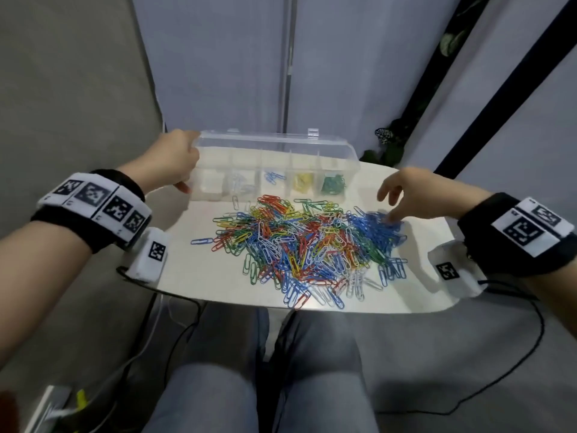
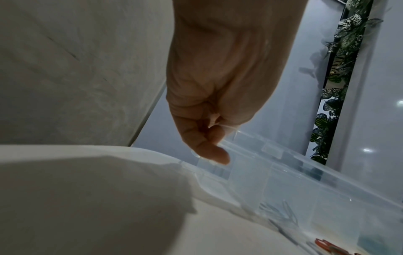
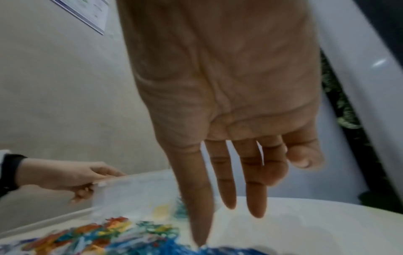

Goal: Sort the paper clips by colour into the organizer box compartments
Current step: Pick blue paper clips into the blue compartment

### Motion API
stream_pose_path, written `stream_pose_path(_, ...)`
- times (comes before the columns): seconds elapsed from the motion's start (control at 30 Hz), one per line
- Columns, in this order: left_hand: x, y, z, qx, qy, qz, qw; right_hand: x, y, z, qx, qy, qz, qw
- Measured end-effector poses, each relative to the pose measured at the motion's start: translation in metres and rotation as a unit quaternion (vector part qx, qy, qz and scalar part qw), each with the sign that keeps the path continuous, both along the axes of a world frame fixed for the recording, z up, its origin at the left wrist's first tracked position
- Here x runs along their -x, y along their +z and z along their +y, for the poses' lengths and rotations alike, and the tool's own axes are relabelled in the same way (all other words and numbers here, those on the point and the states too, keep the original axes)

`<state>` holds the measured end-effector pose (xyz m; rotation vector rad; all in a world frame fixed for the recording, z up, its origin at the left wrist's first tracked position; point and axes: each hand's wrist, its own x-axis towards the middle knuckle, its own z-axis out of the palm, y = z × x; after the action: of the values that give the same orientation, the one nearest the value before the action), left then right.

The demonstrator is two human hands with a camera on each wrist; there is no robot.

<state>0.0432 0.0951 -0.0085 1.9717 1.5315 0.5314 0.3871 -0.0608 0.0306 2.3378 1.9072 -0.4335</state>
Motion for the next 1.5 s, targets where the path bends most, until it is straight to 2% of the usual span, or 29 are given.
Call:
stream_pose_path(0.1,-0.001,-0.002,0.001,-0.002,0.009,-0.003,1.000,-0.012,-0.007,-0.008,0.054,-0.052,-0.007,0.997)
stream_pose_path(0.2,-0.002,-0.003,0.002,0.002,0.018,-0.011,1.000,-0.012,-0.014,-0.010,0.051,-0.066,0.003,0.997)
stream_pose_path(0.37,-0.002,-0.003,0.001,-0.003,0.019,-0.012,1.000,0.005,-0.013,-0.008,0.037,-0.060,0.027,0.997)
stream_pose_path(0.5,-0.002,-0.003,0.000,-0.003,0.016,-0.018,1.000,0.017,-0.020,-0.005,0.014,-0.017,0.004,1.000)
stream_pose_path(0.73,-0.001,-0.002,0.000,0.005,0.018,-0.026,0.999,0.019,-0.026,0.004,-0.039,0.002,0.010,0.999)
stream_pose_path(0.87,0.000,-0.001,0.001,0.012,0.018,-0.026,0.999,0.010,-0.022,0.008,-0.036,-0.073,0.116,0.990)
stream_pose_path(1.07,0.000,-0.003,0.002,0.011,0.015,-0.028,0.999,-0.003,-0.015,0.009,-0.061,-0.166,0.279,0.944)
stream_pose_path(1.3,0.000,-0.006,0.004,0.008,0.016,-0.035,0.999,-0.009,0.001,0.007,-0.091,-0.212,0.382,0.895)
stream_pose_path(1.5,0.000,-0.004,0.002,0.005,0.007,-0.032,0.999,0.002,0.014,0.013,-0.099,-0.217,0.424,0.874)
